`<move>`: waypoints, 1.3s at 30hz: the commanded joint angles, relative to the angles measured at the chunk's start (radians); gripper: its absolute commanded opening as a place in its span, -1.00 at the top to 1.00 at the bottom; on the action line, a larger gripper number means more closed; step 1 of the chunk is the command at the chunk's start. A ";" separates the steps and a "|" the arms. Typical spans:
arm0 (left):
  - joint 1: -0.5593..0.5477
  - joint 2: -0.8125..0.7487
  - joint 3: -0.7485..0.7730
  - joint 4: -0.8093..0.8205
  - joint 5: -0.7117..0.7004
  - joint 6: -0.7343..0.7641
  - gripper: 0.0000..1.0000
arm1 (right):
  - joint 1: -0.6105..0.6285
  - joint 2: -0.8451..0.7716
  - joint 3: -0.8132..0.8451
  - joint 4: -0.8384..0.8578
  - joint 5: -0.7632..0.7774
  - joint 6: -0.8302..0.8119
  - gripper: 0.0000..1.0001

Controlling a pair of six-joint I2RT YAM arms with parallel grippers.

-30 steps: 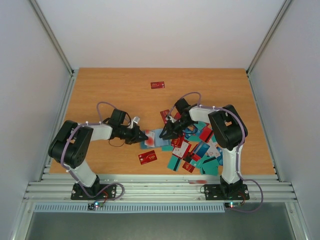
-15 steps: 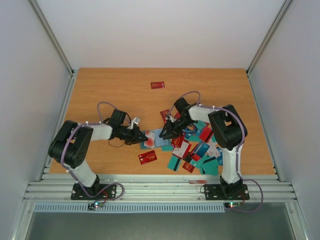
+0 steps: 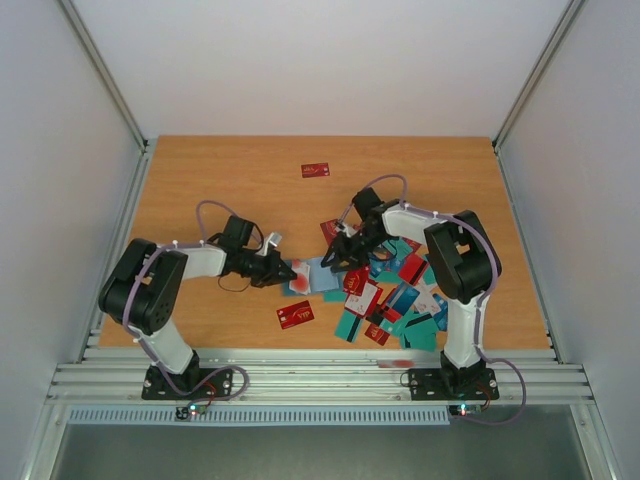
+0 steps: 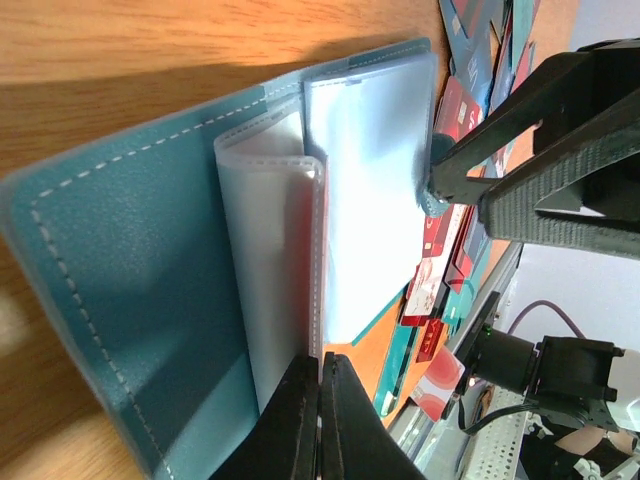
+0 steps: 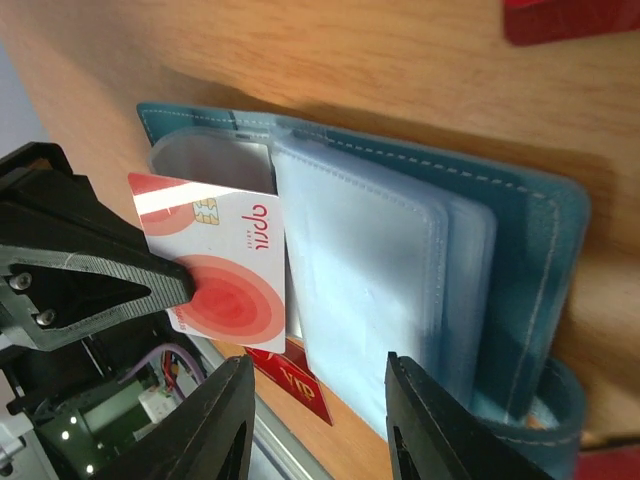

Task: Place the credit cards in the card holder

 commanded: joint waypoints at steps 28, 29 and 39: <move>-0.035 0.012 0.090 -0.109 -0.030 0.093 0.99 | -0.025 -0.158 -0.006 -0.127 0.203 -0.081 0.29; -0.037 0.012 0.093 -0.111 -0.028 0.097 0.99 | -0.025 -0.155 -0.007 -0.128 0.213 -0.082 0.29; -0.053 0.016 0.108 -0.121 -0.020 0.106 1.00 | -0.025 -0.058 -0.003 -0.116 0.210 -0.084 0.44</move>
